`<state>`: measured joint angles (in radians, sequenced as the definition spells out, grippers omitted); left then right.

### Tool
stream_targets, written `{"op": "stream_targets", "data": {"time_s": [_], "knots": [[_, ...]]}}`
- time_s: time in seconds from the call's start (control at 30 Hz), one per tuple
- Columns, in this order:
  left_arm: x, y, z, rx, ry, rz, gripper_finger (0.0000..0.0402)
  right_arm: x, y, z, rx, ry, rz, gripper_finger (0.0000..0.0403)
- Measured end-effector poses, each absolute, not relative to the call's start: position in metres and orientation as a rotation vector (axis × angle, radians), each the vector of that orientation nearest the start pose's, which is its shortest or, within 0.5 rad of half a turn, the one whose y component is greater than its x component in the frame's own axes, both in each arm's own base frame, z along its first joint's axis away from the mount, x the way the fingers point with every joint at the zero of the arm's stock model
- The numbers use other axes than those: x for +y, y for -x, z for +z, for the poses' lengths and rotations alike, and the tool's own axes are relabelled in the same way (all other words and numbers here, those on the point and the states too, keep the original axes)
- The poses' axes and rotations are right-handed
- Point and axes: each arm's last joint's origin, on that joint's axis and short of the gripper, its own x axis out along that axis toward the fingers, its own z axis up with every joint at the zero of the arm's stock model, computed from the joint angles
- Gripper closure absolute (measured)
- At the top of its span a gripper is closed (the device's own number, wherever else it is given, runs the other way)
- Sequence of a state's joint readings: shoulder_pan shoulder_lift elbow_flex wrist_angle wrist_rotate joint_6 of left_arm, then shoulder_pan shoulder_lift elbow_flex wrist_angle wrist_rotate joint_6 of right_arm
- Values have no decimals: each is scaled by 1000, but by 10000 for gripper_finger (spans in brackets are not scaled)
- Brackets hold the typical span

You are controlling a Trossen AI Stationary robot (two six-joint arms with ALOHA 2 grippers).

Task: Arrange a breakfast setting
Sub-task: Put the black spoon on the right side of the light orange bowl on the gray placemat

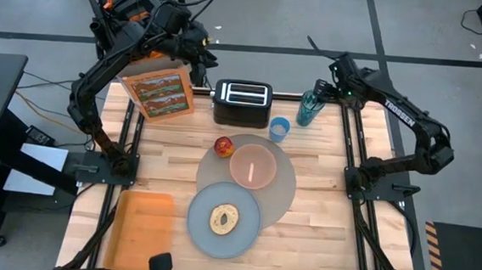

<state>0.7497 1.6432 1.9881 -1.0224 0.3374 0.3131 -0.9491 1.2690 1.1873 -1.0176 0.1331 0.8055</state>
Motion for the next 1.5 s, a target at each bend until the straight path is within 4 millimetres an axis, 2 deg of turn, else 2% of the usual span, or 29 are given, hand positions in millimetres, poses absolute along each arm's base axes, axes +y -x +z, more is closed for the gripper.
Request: {"op": "stream_targets", "data": {"time_s": [0.17, 0.27, 0.47, 0.57, 0.67, 0.97, 1.13, 1.5], "knots": [[191, -255, 450, 622, 97, 249, 299, -211, -133, 307, 566, -1021, -1355, 185], [173, -266, 453, 601, 117, 204, 299, -216, -133, 300, 539, -1049, -1384, 185], [139, -284, 454, 601, 145, 132, 299, -218, -134, 275, 534, -1062, -1355, 186], [127, -290, 454, 606, 173, 122, 299, -216, -136, 272, 518, -1051, -1324, 194], [119, -293, 454, 610, 185, 125, 299, -212, -138, 276, 509, -1006, -1305, 207], [113, -296, 454, 611, 205, 117, 299, -197, -138, 285, 539, -951, -1289, 255], [113, -297, 454, 601, 214, 122, 299, -199, -139, 285, 536, -912, -1331, 283], [113, -297, 455, 599, 218, 123, 299, -201, -149, 283, 531, -885, -1299, 341]]}}
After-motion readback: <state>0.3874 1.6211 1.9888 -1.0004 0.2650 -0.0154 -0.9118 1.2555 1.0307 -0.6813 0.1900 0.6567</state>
